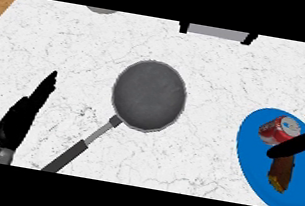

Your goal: Pick the sweet potato from the plate and place it in the pan

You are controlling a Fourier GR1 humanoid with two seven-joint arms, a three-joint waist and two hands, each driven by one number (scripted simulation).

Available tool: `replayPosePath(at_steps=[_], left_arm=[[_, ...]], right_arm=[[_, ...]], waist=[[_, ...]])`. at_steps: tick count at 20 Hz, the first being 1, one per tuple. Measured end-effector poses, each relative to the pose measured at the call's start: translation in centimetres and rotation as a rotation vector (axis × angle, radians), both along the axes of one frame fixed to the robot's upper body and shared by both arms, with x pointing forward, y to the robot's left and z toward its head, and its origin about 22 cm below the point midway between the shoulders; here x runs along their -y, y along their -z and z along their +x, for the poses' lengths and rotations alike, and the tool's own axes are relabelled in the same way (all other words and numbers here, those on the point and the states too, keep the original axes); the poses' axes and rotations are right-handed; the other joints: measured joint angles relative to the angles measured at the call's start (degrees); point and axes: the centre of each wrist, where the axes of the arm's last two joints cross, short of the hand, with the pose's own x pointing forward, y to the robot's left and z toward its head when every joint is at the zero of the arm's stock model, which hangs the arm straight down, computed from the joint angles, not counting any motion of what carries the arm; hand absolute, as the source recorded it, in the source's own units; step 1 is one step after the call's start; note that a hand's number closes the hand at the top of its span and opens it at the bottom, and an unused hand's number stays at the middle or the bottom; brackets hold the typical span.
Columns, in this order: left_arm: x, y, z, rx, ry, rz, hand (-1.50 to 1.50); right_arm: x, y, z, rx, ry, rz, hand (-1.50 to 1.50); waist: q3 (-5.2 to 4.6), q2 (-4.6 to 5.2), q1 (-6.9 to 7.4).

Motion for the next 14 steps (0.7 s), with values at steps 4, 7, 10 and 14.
replayPosePath(at_steps=[4, 7, 10, 14], left_arm=[[-0.2, 0.2, -0.2, -0.004, 0.0, -0.001, 0.0], [0.0, 0.2, -0.5, -0.006, -0.003, -0.005, 0.0], [-0.2, 0.5, -0.8, -0.008, -0.014, -0.005, 0.0], [-0.2, 0.4, -1.0, -0.008, -0.017, -0.002, 0.0]], right_arm=[[-0.4, 1.8, 0.7, -0.055, 0.004, -0.001, -1.5], [-0.3, 2.2, 0.8, -0.082, 0.005, -0.009, -1.5], [-0.3, 2.9, 0.6, -0.106, 0.003, -0.001, -1.5], [-1.0, 4.3, 0.5, -0.138, -0.005, 0.0, -1.5]], waist=[[0.01, -0.07, -0.07], [0.02, -0.21, -0.41], [0.02, -0.31, -0.85], [0.02, -0.35, -0.97]])
